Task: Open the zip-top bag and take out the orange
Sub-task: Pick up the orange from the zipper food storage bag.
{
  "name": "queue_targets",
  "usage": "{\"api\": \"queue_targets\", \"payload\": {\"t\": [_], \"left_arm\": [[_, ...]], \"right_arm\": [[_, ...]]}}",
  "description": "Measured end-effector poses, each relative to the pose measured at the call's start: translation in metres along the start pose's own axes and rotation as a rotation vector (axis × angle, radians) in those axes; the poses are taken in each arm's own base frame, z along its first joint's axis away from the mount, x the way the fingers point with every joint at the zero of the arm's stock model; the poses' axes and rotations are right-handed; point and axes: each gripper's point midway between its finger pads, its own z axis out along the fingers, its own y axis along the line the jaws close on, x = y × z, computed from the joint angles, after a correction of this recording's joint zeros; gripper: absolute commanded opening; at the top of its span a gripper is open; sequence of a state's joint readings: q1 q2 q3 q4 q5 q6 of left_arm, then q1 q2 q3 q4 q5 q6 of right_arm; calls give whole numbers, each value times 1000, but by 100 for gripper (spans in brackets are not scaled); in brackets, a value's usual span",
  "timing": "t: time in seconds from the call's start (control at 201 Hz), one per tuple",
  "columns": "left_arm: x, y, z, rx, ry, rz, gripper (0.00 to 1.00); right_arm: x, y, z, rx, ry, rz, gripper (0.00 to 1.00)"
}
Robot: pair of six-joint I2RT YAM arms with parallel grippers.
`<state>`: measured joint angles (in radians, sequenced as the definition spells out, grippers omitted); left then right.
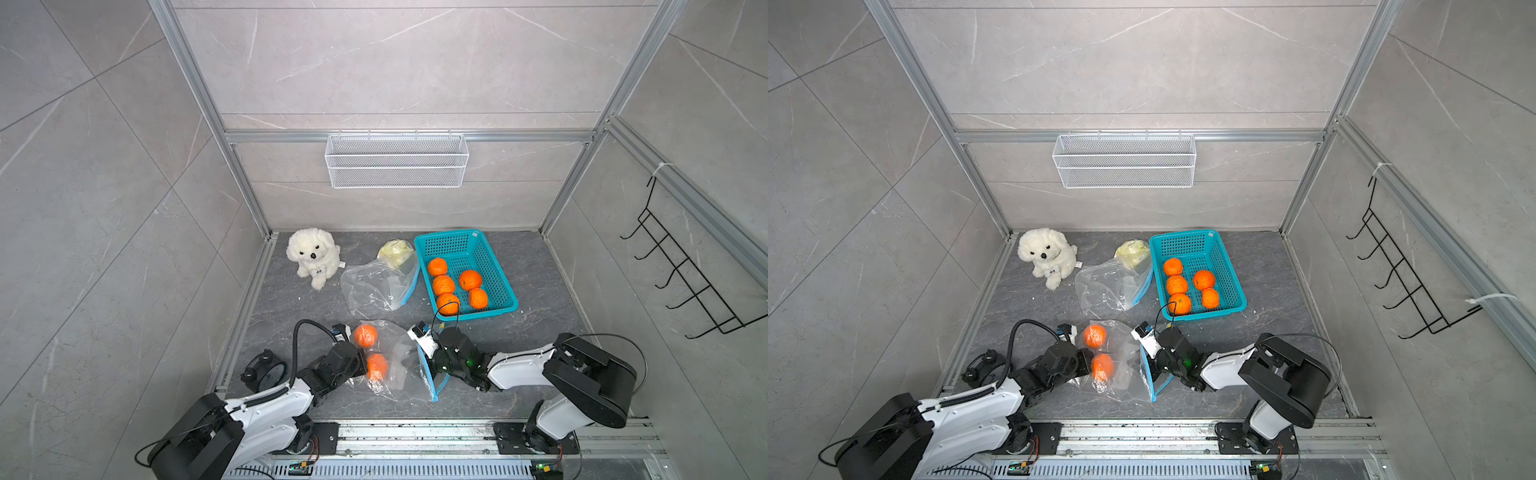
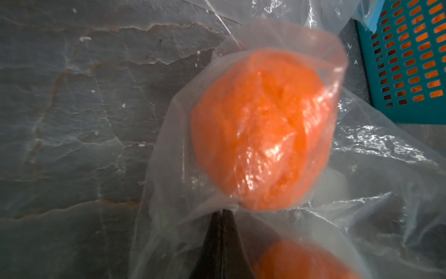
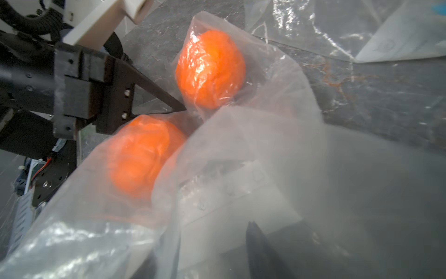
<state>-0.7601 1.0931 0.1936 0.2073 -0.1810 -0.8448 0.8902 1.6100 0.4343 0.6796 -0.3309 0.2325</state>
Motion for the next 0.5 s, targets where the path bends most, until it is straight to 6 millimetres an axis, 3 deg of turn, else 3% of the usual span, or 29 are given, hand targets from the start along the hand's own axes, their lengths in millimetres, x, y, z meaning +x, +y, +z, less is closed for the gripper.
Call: {"api": "queue_targets", "payload": {"t": [0.299, 0.323, 0.348, 0.503], "left_arm": [[0, -14, 9, -35, -6, 55, 0], [0, -14, 9, -38, -8, 60, 0], [0, -14, 9, -41, -12, 64, 0], [2, -20, 12, -60, -24, 96, 0]], "right_arm": [[7, 26, 10, -123, 16, -39, 65], [6, 28, 11, -132, 14, -46, 75], [5, 31, 12, -140, 14, -49, 78], [-4, 46, 20, -172, 13, -96, 79]]}}
